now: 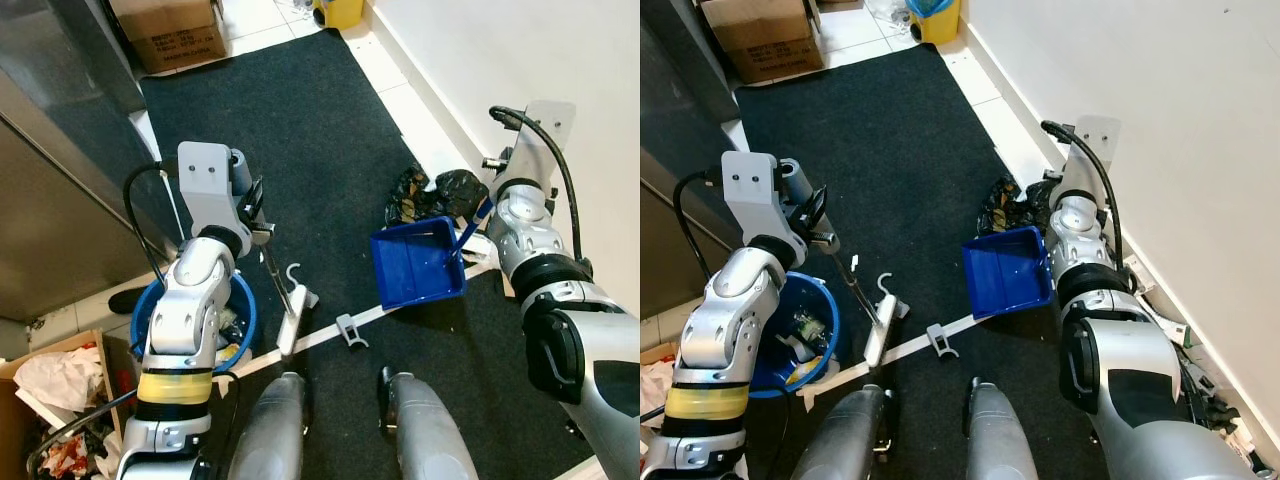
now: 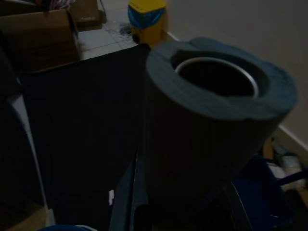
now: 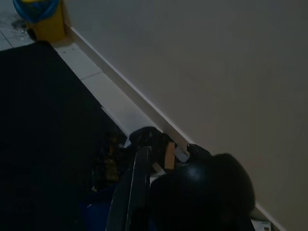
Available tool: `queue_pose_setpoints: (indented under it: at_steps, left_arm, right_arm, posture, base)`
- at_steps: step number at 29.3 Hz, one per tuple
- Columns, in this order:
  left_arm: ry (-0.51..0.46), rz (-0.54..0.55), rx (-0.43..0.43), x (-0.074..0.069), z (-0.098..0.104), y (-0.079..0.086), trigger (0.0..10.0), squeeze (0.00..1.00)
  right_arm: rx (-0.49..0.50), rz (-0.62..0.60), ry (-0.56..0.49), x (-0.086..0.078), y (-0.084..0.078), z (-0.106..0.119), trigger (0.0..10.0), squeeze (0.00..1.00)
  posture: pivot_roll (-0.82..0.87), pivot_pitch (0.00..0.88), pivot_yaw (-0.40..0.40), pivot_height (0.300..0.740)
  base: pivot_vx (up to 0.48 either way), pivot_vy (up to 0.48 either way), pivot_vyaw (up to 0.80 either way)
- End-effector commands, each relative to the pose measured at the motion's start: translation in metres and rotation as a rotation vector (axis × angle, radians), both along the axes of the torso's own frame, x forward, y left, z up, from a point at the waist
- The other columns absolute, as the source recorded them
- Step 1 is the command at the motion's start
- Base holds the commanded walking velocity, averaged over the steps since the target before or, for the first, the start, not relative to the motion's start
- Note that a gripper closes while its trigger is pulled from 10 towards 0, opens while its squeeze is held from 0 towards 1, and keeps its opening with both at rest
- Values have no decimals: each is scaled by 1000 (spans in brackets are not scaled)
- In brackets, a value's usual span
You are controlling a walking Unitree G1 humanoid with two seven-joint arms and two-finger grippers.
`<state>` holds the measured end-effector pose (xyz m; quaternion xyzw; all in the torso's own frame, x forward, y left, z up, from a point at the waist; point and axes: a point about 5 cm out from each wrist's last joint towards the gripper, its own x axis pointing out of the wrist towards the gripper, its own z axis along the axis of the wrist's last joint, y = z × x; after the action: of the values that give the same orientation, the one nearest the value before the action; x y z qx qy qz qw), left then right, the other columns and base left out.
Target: Sweep floor
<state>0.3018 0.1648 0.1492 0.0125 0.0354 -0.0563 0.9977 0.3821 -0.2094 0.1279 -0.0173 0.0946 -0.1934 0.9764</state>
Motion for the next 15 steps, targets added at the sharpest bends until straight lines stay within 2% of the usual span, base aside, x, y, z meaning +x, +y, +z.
queue_pose_setpoints:
  at_steps: [1, 3, 6, 10, 15]
  left_arm:
    - [-8, 18, 27, 0, 0, 6, 10000, 0]
    - [-5, 27, 33, 1, -1, 7, 10000, 0]
    - [0, 30, 35, 2, -2, 6, 10000, 0]
    - [2, 32, 42, 2, -3, 6, 10000, 0]
    - [0, 35, 45, 3, -4, 6, 10000, 0]
  right_arm:
    - [14, -33, 11, -2, -9, -1, 10000, 0]
    - [59, -49, 8, -1, -11, 2, 10000, 0]
    - [77, -56, -36, 6, -15, 21, 10000, 0]
    - [20, -43, -5, 9, -21, 33, 10000, 0]
    - [11, -37, 17, 9, -27, 38, 10000, 0]
  posture:
    - [115, 116, -12, 740]
    - [99, 114, -15, 740]
    - [95, 114, -17, 740]
    - [92, 114, -21, 740]
    - [79, 113, -28, 740]
  base:
    - [0, 0, 0]
    - [0, 0, 0]
    - [0, 0, 0]
    - [0, 0, 0]
    - [0, 0, 0]
